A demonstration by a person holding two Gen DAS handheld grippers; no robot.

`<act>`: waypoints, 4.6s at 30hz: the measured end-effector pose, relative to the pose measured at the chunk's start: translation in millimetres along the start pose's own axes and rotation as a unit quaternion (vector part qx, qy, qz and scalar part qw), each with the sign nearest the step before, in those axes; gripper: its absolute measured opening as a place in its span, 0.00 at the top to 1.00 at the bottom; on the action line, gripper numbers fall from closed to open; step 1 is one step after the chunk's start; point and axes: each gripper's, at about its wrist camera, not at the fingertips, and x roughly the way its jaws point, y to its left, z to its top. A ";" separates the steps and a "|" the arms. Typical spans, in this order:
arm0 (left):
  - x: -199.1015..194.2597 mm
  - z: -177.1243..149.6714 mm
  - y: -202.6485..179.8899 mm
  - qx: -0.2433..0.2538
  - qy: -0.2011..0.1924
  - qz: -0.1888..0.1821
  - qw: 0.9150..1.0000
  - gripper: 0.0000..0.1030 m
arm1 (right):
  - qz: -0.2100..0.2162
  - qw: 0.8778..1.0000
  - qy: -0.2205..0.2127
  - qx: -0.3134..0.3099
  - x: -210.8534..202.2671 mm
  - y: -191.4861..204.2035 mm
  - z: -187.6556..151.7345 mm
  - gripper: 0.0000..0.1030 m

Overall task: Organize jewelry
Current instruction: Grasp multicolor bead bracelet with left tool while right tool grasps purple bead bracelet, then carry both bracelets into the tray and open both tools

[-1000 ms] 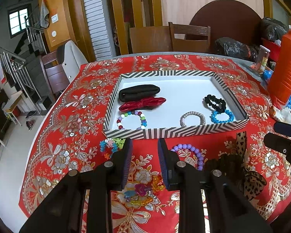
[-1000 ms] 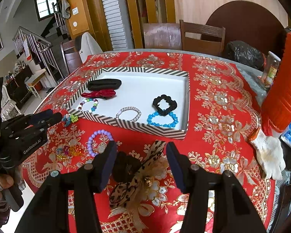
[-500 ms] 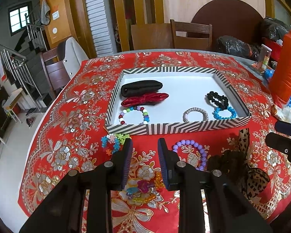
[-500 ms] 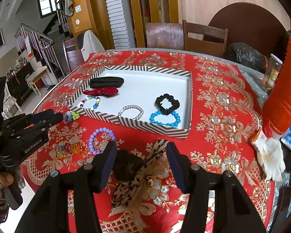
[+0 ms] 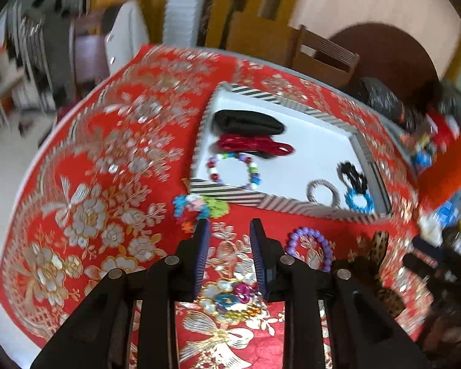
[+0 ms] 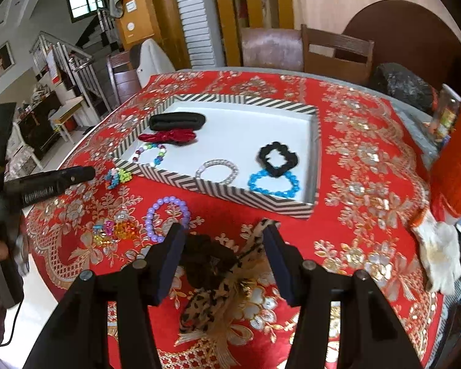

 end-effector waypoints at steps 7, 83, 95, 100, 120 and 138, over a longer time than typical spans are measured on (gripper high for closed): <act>17.0 8.2 37.0 -0.059 0.028 -0.014 0.998 0.64 | 0.020 0.999 0.039 -0.024 42.5 14.2 10.4 0.46; 9.2 79.0 -99.0 0.103 -0.035 -0.048 0.993 0.82 | 0.021 0.999 -0.044 -0.014 10.2 -30.6 95.8 0.91; 36.7 84.6 -98.8 0.100 -0.023 -0.037 0.994 0.82 | 0.016 1.000 -0.017 -0.013 47.3 -29.5 114.5 0.91; 50.7 83.5 -89.8 0.094 -0.014 -0.025 0.995 0.82 | 0.019 1.000 -0.006 -0.016 65.5 -22.5 124.0 0.91; 91.1 61.1 -71.0 0.064 0.036 -0.012 0.997 0.82 | -0.033 0.996 0.055 0.057 157.5 -68.3 116.2 0.91; 77.0 50.1 -85.5 0.091 0.018 -0.001 0.996 0.66 | -0.013 0.998 0.050 0.043 131.6 -52.0 103.7 0.61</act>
